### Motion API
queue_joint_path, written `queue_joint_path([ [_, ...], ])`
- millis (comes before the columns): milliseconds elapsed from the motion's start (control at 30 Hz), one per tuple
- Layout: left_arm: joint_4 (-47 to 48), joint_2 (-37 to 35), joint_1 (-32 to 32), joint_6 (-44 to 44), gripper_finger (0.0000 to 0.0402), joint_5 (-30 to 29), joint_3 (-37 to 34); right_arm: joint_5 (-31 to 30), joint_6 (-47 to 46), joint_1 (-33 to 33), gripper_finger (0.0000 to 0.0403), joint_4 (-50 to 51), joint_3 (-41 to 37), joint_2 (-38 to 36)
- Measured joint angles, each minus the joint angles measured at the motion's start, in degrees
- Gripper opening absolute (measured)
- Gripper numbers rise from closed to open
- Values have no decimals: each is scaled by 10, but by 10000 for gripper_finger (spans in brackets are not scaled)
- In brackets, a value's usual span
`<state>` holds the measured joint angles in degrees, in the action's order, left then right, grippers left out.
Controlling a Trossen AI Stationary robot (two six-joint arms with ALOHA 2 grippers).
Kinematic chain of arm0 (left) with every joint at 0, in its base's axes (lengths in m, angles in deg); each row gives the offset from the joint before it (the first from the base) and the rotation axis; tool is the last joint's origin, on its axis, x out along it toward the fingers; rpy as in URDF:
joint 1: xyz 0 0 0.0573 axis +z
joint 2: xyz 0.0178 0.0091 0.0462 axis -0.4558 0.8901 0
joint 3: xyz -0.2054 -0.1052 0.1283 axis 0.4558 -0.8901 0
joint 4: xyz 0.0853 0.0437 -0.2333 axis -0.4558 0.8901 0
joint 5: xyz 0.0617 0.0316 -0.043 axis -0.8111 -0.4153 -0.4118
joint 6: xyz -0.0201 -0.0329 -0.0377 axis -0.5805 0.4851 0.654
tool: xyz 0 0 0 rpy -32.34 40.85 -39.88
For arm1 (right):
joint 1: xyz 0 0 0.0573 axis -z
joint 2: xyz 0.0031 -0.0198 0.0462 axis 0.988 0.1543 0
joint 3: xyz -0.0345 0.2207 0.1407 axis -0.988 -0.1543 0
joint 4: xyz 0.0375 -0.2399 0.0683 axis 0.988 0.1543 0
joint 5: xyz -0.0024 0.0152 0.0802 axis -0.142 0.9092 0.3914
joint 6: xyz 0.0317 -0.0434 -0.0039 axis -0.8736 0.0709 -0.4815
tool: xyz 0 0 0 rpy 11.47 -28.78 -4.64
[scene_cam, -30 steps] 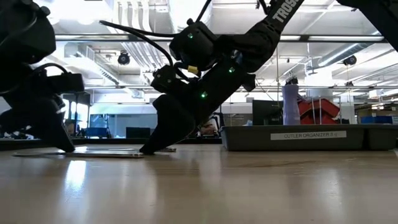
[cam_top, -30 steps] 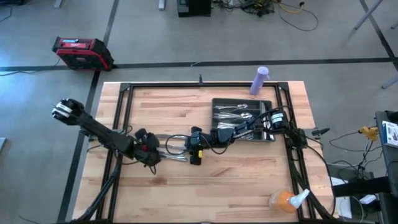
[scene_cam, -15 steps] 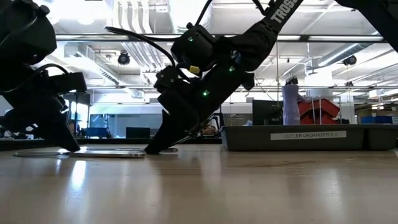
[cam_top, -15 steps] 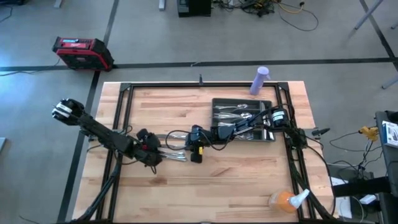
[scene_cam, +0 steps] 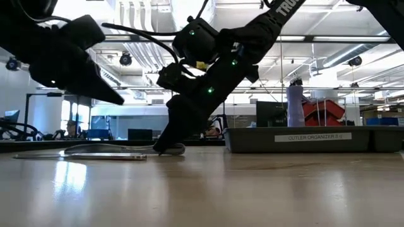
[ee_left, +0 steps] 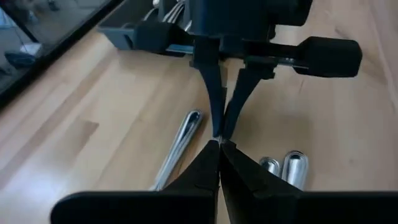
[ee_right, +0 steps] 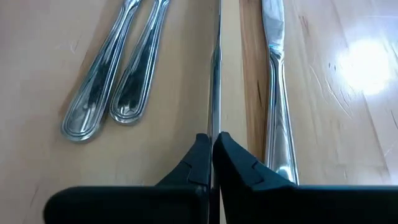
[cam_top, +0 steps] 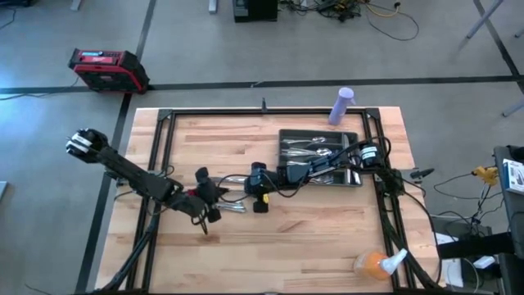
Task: Sort silverware
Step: Put the silver knife into the gray silverware tray
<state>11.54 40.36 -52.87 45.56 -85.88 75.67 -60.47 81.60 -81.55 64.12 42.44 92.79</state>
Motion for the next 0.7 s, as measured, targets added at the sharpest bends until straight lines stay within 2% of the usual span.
queue_joint_path([
  [133,-13,24,16,-9,0,-1,0,1,0,0,1,6,0,0],
  [333,-31,76,38,-26,3,68,0,5,-6,0,1,9,0,0],
  [700,-47,113,40,-39,26,65,3,36,-37,1,4,9,-2,3],
])
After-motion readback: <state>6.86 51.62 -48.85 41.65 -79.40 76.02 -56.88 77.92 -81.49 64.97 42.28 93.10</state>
